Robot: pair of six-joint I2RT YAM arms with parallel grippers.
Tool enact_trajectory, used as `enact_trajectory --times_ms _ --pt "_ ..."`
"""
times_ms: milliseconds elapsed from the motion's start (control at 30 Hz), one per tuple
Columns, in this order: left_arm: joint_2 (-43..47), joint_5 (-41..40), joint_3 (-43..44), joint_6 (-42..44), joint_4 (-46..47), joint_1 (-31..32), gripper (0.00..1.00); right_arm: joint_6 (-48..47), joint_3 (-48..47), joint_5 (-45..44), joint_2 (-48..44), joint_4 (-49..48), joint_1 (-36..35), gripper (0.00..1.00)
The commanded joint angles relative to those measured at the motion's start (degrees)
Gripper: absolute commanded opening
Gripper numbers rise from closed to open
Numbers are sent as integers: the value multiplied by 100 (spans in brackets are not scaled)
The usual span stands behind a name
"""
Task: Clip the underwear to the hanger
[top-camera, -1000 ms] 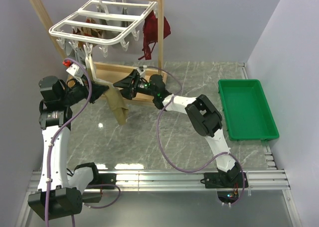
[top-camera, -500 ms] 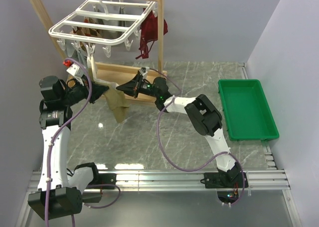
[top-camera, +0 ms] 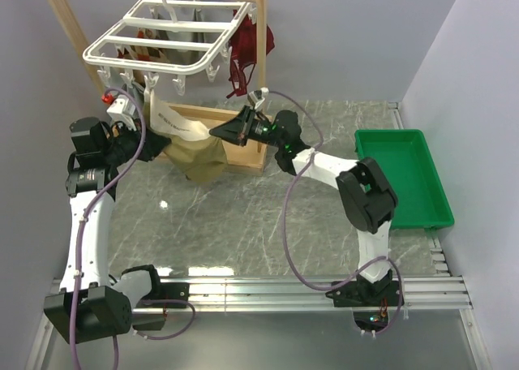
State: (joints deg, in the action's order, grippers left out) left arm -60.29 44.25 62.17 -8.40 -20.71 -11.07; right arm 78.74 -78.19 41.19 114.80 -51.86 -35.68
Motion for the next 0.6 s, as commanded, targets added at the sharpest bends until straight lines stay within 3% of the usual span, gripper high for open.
enact_trajectory --times_ms 0,67,100,233,367,533,567 --pt "87 -320 129 -372 365 -18 22 -981 -47 117 -616 324 -27 0" --pt "114 -233 41 -503 558 -18 31 -1350 -117 135 -731 597 -35 0" --pt "175 -180 6 -548 585 -18 40 -1544 -135 118 -888 737 -35 0" --pt "544 -74 -301 -951 752 -27 55 -2546 -30 -14 -1302 1606 -44 0" --pt "1167 -197 -942 -2205 981 -18 53 -4020 50 -383 -1759 2267 -158 0" --pt "1327 -417 -1532 -3157 1024 -27 39 -5638 304 -857 -2471 2741 -527 0" --pt "1266 -391 -1594 -3359 1112 -27 37 -6329 339 -893 -2567 2803 -728 0"
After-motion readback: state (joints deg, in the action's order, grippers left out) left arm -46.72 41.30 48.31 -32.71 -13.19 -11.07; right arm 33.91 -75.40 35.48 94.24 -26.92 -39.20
